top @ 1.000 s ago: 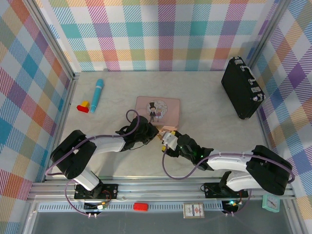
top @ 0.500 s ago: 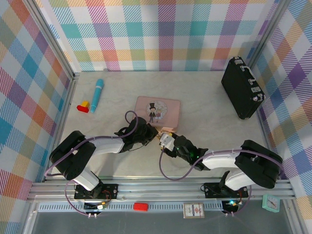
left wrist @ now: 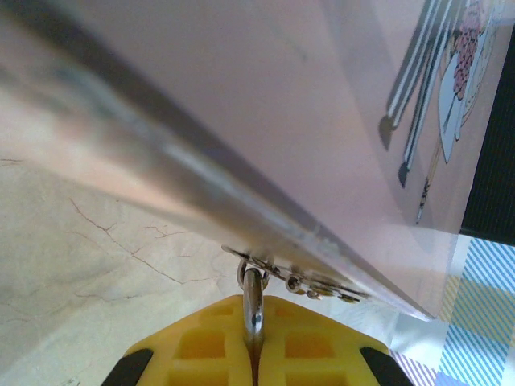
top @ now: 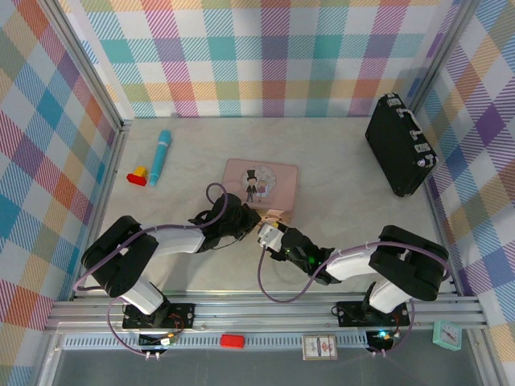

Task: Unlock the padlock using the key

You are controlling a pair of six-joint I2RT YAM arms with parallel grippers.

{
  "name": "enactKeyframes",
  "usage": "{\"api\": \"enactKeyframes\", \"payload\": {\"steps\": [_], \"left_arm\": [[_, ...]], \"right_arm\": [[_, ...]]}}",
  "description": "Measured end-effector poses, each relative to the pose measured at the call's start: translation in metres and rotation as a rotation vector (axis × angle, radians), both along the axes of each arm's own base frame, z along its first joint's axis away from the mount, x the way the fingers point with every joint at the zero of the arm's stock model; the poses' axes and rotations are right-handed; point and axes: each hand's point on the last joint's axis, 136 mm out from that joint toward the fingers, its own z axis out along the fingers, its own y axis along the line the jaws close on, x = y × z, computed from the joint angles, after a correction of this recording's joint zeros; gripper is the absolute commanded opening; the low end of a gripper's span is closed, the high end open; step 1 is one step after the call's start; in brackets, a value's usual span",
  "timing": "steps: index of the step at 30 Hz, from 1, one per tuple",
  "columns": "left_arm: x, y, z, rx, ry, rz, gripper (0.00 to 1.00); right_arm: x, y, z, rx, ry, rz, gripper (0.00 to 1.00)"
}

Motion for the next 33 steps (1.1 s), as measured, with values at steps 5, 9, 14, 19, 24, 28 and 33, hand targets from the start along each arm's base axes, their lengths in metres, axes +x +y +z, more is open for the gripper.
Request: {"api": "enactKeyframes", "payload": {"steps": [5,9,14,19,24,28,33], "left_arm": [[0.0001,-0.0001,0.0001,0.000,-0.001,0.000,0.00],[0.0002,-0.0001,0.0003,-0.001,-0.001,0.000,0.00],[0.0003,-0.0003,0.0005,-0.003,-0.001,0.002,0.00],[0.0004,-0.0003,0.0006,-0.004,-0.001,0.002,0.00],[0.0004,-0.0004,0.0007,-0.005,-0.001,0.002,0.00],[0.0004,-0.0004,0.0007,-0.005,-0.001,0.002,0.00],[0.0004,-0.0003,0.0006,-0.005,-0.001,0.003,0.00]], "right_arm": [[0.0022,-0.0010,-0.0009,-0.004,-0.010,-0.013,0.35],[0.0029,-0.0025,-0.0033,-0.005,-0.003,-0.026,0.29],[0.0036,-0.0038,-0.0056,0.003,0.009,-0.043,0.23],[0.0035,-0.0040,-0.0082,0.019,0.029,-0.058,0.21],[0.0040,-0.0026,-0.0069,0.049,0.048,-0.073,0.21],[0.0045,-0.0003,-0.0049,0.071,0.061,-0.080,0.21],[0.0044,0.0003,-0.0050,0.081,0.072,-0.086,0.13]]}}
